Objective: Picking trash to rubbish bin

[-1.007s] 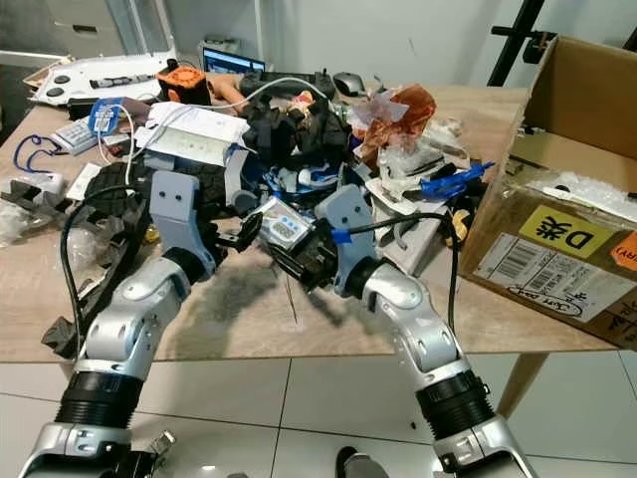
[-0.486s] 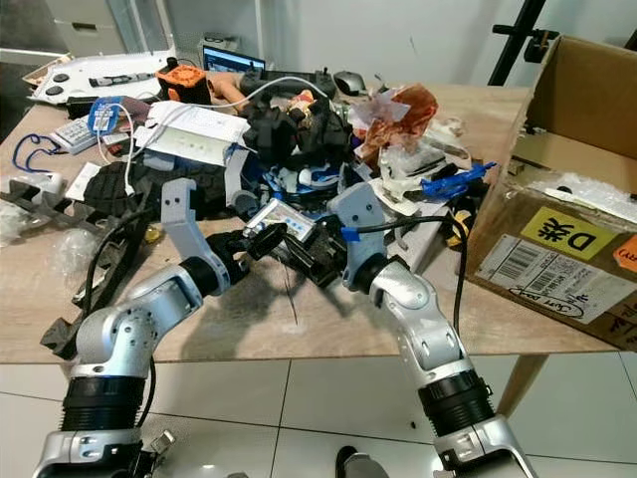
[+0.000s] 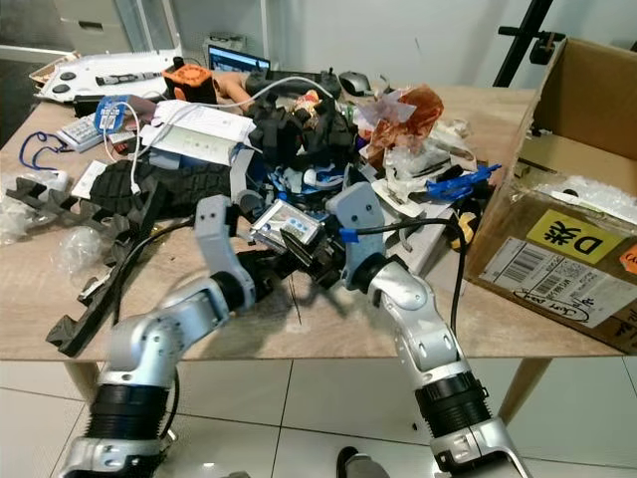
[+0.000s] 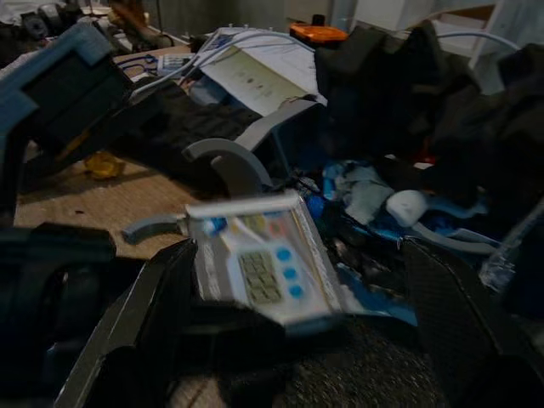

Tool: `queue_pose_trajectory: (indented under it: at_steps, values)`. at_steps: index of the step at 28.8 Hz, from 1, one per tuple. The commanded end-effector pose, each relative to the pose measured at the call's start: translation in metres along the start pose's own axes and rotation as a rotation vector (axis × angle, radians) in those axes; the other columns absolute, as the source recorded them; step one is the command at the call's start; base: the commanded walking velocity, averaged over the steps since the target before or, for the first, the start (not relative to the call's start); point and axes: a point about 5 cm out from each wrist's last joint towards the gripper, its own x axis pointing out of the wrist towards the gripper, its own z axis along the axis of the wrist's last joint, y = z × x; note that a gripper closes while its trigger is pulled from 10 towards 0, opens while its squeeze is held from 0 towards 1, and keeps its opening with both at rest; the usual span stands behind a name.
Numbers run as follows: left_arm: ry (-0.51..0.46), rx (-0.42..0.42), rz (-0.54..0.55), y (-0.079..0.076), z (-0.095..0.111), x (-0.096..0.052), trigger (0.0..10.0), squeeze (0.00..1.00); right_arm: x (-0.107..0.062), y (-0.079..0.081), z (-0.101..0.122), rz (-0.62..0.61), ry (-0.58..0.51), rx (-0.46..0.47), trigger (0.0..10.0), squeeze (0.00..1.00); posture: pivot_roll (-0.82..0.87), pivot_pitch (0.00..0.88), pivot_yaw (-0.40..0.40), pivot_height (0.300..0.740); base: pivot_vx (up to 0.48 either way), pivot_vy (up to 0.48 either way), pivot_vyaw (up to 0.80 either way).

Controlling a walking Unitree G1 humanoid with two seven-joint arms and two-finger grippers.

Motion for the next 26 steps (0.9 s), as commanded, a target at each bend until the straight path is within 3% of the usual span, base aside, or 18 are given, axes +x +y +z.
queue_pose_trajectory:
  at_steps: [1,4,12,13,15,20,26]
  values:
    - [0.006,-0.054,0.08,0.01,-0.006,0.004,10.0,0.0,-0.001,0.003,-0.003,0.005,0.006,-0.001,10.0,0.0,0.01,0.194,-0.029,0.74,0.0,0.0,0.0]
    - [-0.058,-0.18,0.063,0.009,0.003,0.006,10.0,0.0,-0.001,0.004,-0.003,0.004,0.003,0.001,10.0,0.0,0.01,0.193,-0.026,0.74,0.0,0.0,0.0]
    - [-0.13,-0.243,0.123,0.02,0.008,0.005,10.0,0.0,0.0,0.006,-0.003,0.005,0.0,0.003,10.0,0.0,0.01,0.193,-0.026,0.74,0.0,0.0,0.0]
    - [-0.14,-0.25,0.13,0.021,0.009,0.005,8.5,0.0,0.001,0.006,-0.003,0.005,0.0,0.004,10.0,0.0,0.01,0.194,-0.026,0.74,0.0,0.0,0.0]
    - [-0.156,-0.259,0.129,0.023,0.01,0.004,0.0,0.0,0.001,0.006,-0.004,0.006,0.001,0.003,10.0,0.0,0.01,0.194,-0.026,0.74,0.0,0.0,0.0]
    - [-0.232,-0.287,0.136,0.026,0.019,-0.001,0.0,0.0,0.0,0.006,-0.004,0.007,0.003,-0.002,10.0,0.0,0.01,0.194,-0.026,0.74,0.0,0.0,0.0]
    - [-0.345,-0.281,0.058,0.026,0.038,-0.007,0.0,0.0,0.001,0.005,-0.002,0.002,-0.005,-0.004,10.0,0.0,0.01,0.194,-0.026,0.74,0.0,0.0,0.0]
